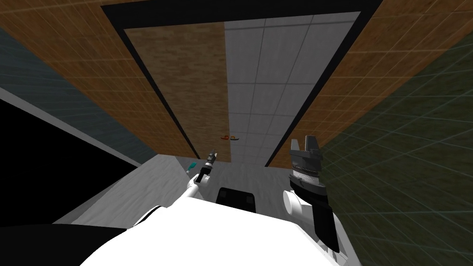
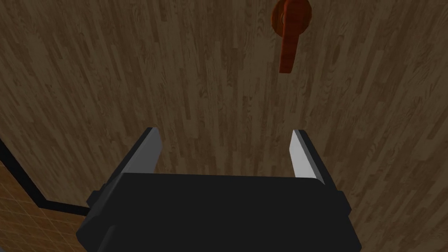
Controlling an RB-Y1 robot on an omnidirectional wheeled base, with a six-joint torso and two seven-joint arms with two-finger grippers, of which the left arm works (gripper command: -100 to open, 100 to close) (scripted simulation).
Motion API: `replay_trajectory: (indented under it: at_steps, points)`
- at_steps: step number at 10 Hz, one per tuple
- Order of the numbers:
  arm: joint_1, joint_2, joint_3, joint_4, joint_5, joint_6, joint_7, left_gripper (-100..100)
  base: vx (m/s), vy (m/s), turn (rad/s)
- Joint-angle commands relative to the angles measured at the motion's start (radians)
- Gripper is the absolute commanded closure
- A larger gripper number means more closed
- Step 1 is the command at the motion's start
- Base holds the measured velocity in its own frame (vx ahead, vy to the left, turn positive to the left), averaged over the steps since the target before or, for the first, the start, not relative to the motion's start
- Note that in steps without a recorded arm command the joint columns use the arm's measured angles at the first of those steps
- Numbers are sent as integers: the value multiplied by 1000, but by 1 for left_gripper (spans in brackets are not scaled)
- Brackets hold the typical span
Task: Pull the door open
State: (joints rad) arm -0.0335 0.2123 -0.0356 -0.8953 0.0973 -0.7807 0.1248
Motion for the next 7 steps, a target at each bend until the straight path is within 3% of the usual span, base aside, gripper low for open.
replay_trajectory:
  at_steps: [1,6,7]
  points:
    - [-13,6,-1,37,6,-10,5,-100,90,-26,-14]
    - [-54,18,-4,147,24,-39,16,-100,96,-17,-12]
    - [-69,23,-6,187,30,-49,20,-100,132,-31,-21]
